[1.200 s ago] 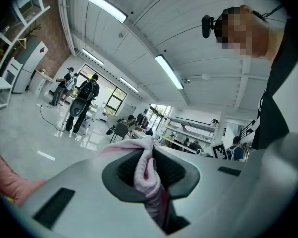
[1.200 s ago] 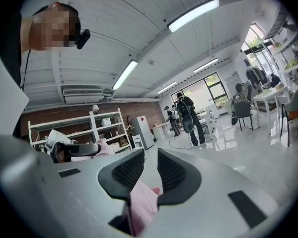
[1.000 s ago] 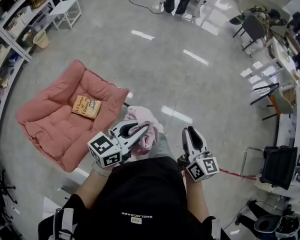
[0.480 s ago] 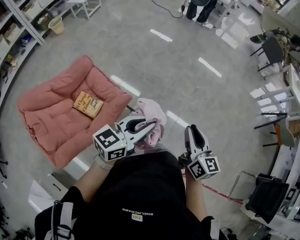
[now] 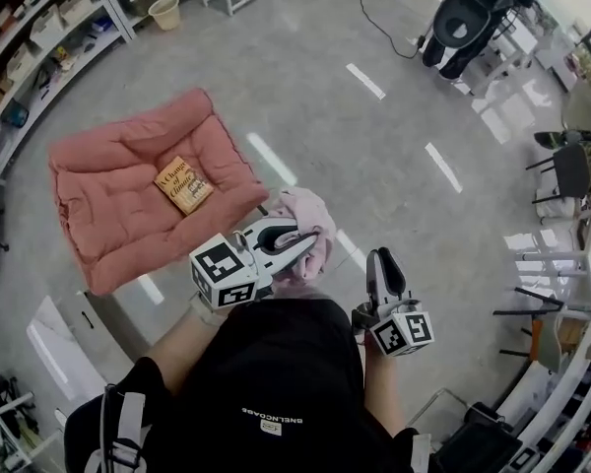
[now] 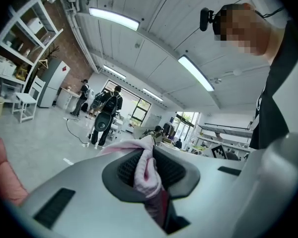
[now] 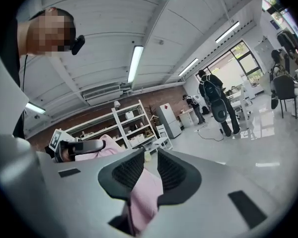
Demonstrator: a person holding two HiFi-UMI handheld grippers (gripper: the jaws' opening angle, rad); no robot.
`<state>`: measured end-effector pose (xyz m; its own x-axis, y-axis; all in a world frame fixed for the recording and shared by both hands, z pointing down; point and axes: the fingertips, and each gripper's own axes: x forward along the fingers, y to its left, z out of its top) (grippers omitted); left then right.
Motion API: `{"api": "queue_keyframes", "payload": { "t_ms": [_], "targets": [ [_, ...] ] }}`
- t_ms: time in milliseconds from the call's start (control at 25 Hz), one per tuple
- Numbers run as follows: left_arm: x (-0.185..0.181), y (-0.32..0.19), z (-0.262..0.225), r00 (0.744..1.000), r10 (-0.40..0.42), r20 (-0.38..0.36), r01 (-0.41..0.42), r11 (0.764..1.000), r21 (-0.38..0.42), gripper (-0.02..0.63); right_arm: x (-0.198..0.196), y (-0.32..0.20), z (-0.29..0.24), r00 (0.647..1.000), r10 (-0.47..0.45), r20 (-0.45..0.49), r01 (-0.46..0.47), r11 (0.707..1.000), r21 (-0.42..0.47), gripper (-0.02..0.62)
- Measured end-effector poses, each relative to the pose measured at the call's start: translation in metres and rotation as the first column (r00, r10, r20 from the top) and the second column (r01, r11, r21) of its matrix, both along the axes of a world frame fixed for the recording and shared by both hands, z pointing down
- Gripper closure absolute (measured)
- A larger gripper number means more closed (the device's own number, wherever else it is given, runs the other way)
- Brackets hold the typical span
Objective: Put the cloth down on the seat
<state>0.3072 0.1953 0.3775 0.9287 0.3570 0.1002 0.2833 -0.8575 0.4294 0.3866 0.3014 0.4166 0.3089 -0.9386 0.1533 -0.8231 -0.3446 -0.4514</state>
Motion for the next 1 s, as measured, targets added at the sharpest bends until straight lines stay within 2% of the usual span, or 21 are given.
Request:
{"api": "queue_keyframes", "payload": {
  "t_ms": [200,440,720,1000],
  "targets": [
    [0.034,-0.009,-0.001,0.993,-0.113,-0.016,0.113,0.994,0.007,0.552,0.036,-0.011,0.007,0.994,-0.109,0.001,0.109,0.994,0.015,0.494],
    [0.048,-0.029,-0.01,0.972,-0.232,-0.037,0.233,0.972,0.031,0.552,0.049,-0.031,0.01,0.977,-0.214,0.01,0.214,0.977,0.019,0.494],
    [0.047,-0.069,-0.03,0.949,-0.304,-0.081,0.308,0.95,0.043,0.552,0.031,-0.063,0.012,0.954,-0.3,0.026,0.299,0.954,0.024,0.494],
    [0.025,-0.129,-0.036,0.933,-0.349,-0.092,0.354,0.934,0.051,0.552,0.007,-0.123,0.008,0.941,-0.337,0.031,0.336,0.941,0.033,0.494]
  ]
}}
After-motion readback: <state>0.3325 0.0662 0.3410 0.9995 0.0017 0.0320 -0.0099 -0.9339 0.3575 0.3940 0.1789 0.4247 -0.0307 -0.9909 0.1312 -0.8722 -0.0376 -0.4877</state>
